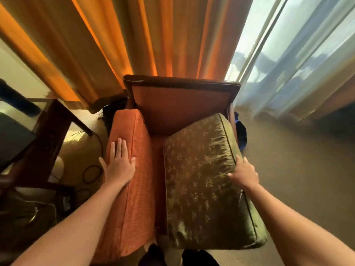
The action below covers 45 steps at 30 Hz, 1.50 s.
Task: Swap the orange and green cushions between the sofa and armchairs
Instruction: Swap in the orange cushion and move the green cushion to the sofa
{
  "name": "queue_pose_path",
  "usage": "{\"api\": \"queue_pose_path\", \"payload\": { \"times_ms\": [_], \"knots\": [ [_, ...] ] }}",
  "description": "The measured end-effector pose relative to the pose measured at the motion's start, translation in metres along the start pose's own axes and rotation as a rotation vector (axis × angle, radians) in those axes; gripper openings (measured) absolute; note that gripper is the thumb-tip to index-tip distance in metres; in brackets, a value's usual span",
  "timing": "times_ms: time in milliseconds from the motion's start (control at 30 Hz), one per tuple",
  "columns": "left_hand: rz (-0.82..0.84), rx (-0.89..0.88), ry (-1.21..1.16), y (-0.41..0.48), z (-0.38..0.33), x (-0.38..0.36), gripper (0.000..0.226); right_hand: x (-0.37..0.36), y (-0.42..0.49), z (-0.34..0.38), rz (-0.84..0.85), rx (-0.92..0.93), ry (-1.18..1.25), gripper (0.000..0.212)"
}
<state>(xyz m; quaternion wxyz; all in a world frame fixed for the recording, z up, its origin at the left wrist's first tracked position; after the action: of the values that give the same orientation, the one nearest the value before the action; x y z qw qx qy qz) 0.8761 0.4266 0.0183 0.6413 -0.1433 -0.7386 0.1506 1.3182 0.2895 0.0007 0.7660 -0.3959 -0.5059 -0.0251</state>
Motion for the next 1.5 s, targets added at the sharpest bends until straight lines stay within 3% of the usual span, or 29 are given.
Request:
{"api": "queue_pose_path", "payload": {
  "times_ms": [200,433,600,833,967,1067,1333,1500],
  "knots": [
    [-0.071,-0.010,-0.032,0.002,-0.006,0.000,0.075,-0.034,0.017,-0.035,0.178,-0.035,0.178,0.117],
    [-0.112,-0.012,-0.017,-0.001,-0.001,0.001,0.074,-0.037,0.011,-0.028,0.103,-0.157,0.254,0.122],
    [-0.146,-0.017,-0.040,-0.003,-0.003,0.002,0.074,-0.041,0.018,-0.033,0.140,-0.171,0.345,0.147],
    [-0.188,-0.042,-0.059,-0.004,-0.001,0.004,0.075,-0.032,-0.018,0.037,0.058,-0.157,0.396,0.116],
    [-0.220,-0.020,-0.059,-0.008,0.004,0.005,0.078,-0.022,-0.039,0.087,-0.069,-0.033,0.349,0.080],
    [-0.190,-0.001,-0.086,-0.011,0.003,0.005,0.082,-0.018,-0.048,0.117,-0.075,-0.047,0.357,0.059],
    [-0.135,-0.019,-0.144,-0.008,0.009,0.006,0.086,0.002,-0.053,0.199,-0.092,0.013,0.220,0.032],
    [-0.113,-0.053,-0.202,-0.010,0.013,0.008,0.088,0.037,-0.058,0.254,-0.153,0.117,0.095,0.033]
  ]
}}
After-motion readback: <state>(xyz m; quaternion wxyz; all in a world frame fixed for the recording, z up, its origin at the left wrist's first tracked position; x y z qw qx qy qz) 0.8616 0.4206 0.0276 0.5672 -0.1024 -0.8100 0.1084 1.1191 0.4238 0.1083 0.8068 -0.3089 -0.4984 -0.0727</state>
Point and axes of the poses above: each hand's wrist, its own y-axis towards the middle knuckle, its own x-axis out of the back of the hand, z = x × y, the point moved 10 cm from there along y, towards the middle knuckle, and after that the axes turned 6 degrees about z, right-handed, at the moved point
